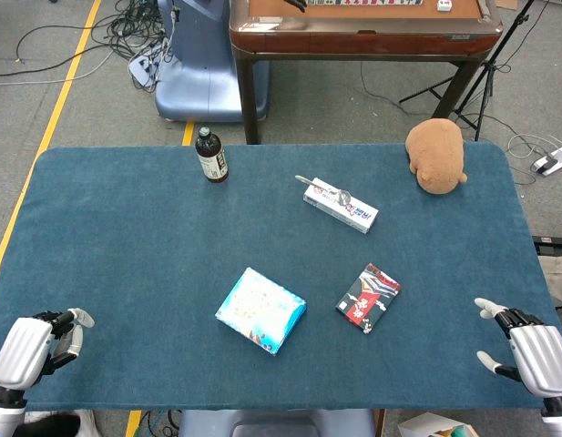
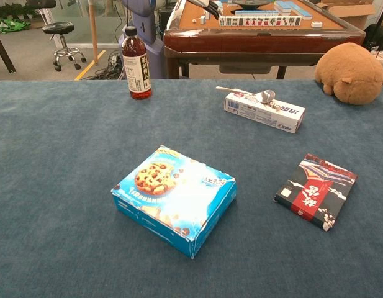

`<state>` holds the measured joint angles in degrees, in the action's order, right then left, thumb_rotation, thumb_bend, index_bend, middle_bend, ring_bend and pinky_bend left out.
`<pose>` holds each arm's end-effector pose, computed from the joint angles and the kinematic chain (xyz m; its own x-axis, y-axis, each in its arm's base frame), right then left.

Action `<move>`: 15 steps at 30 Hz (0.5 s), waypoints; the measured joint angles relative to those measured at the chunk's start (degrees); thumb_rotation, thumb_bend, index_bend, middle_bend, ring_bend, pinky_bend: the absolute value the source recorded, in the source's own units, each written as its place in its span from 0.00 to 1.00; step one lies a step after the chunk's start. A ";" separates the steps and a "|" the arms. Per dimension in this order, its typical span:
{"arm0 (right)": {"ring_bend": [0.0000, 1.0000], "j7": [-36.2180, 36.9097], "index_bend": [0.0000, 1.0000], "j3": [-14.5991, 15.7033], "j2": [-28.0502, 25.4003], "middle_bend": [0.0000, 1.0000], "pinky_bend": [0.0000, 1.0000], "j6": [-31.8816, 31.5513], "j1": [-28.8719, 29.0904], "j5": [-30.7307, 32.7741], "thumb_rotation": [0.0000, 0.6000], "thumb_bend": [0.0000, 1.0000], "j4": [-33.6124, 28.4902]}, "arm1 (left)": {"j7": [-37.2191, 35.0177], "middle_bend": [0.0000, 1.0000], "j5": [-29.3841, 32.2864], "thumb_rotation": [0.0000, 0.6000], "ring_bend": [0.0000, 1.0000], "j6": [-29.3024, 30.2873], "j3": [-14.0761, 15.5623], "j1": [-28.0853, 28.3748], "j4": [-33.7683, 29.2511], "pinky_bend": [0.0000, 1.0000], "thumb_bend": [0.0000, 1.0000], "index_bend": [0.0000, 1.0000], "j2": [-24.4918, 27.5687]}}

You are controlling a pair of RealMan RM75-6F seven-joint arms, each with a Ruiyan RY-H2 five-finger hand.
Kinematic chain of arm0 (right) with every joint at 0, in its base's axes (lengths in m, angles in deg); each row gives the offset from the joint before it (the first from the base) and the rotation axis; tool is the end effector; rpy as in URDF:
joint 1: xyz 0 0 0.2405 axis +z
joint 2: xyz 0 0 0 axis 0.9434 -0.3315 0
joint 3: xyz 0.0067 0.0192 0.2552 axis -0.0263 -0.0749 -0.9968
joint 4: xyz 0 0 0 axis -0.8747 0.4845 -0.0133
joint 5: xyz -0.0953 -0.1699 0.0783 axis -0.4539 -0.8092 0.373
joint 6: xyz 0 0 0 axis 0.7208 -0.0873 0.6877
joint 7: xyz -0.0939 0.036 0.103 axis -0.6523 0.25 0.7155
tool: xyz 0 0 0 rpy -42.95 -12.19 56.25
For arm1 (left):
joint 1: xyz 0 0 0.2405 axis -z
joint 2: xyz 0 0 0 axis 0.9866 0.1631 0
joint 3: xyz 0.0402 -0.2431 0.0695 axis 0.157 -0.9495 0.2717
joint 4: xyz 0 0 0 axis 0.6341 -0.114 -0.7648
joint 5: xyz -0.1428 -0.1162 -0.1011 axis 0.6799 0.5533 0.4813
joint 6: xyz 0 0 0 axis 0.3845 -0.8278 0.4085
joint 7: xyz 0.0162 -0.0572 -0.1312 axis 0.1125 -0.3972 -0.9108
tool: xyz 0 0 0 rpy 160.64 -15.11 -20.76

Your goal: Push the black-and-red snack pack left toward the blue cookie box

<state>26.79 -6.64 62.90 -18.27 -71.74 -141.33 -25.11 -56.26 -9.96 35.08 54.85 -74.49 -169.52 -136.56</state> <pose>-0.3025 -0.1261 0.1658 0.4202 -0.1089 0.9009 -0.9074 -0.0525 0.4169 -0.2706 0.1641 0.1503 0.2265 0.0444 0.9730 0.9486 -0.2369 -0.2100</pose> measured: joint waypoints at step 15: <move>0.22 0.46 0.24 -1.35 2.34 0.25 0.37 0.01 1.22 -0.44 1.00 0.00 1.43 | -0.97 0.90 0.84 1.00 0.67 -0.11 -0.12 0.00 0.26 0.64 0.61 0.50 0.12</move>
<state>27.25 -7.99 65.24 -18.26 -70.51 -141.76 -23.68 -57.23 -9.11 34.98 54.73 -74.50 -169.26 -136.43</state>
